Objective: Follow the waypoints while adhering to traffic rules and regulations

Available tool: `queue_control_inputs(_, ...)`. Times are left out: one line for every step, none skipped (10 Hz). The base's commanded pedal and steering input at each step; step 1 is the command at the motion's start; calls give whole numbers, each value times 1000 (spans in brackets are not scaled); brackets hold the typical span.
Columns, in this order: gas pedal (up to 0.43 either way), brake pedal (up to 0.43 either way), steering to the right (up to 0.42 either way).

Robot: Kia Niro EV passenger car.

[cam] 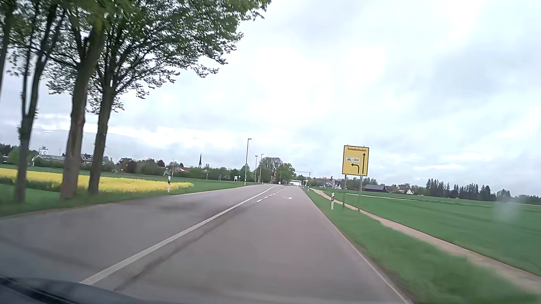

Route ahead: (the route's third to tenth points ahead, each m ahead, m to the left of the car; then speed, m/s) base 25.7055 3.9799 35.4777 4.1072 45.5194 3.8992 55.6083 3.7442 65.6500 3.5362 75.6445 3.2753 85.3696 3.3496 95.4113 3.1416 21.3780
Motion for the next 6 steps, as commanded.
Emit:
queue_control_inputs(220, 0, 4)
queue_control_inputs(220, 0, 4)
queue_control_inputs(220, 0, 3)
queue_control_inputs(220, 0, 3)
queue_control_inputs(220, 0, 2)
queue_control_inputs(220, 0, 2)
